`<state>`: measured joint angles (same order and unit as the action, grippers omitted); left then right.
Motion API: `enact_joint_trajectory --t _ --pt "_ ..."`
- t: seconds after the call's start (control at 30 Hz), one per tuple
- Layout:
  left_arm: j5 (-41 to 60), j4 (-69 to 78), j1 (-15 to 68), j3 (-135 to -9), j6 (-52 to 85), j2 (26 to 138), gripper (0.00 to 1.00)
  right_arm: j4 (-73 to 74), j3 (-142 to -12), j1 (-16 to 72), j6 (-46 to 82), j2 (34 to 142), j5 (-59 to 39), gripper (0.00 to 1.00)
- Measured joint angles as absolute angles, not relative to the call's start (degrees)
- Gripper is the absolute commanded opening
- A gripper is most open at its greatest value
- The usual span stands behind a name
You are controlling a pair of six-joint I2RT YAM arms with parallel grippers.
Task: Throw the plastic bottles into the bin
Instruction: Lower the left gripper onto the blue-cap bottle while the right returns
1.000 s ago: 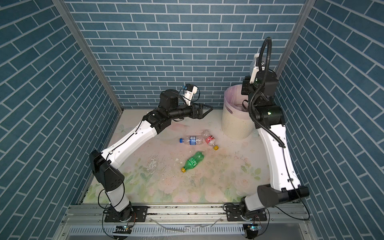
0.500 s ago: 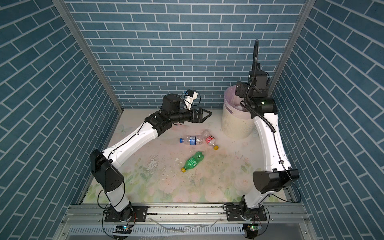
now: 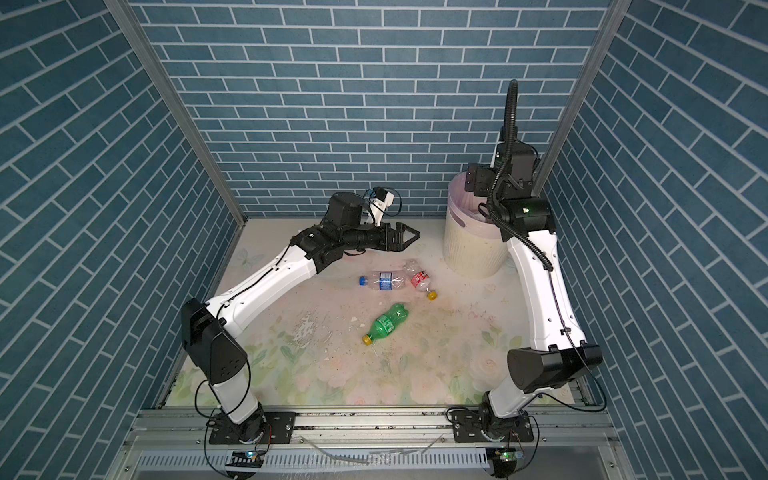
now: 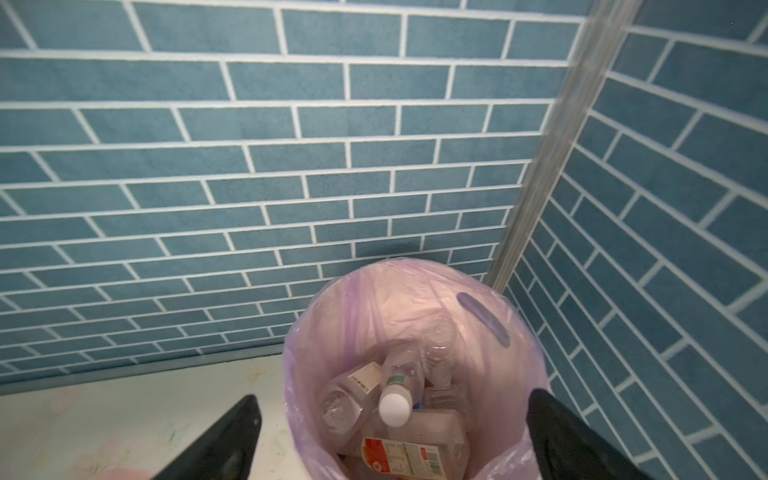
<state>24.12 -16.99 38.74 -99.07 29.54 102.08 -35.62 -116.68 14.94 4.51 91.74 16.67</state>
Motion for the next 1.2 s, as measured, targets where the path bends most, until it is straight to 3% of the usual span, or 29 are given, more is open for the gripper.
enact_joint_trajectory --t 0.5,0.9,1.2 --pt "15.0 -26.3 28.2 -84.3 52.1 102.4 0.99 -28.0 -94.3 31.6 5.2 93.2 10.3 0.99" --pt "16.1 -24.5 28.2 -80.9 76.9 109.1 0.99 -22.0 -81.6 32.9 10.7 93.6 7.7 0.99" --pt "15.2 -22.6 28.8 -84.3 87.5 116.9 0.99 -20.2 -75.8 33.0 11.3 89.8 7.2 0.99"
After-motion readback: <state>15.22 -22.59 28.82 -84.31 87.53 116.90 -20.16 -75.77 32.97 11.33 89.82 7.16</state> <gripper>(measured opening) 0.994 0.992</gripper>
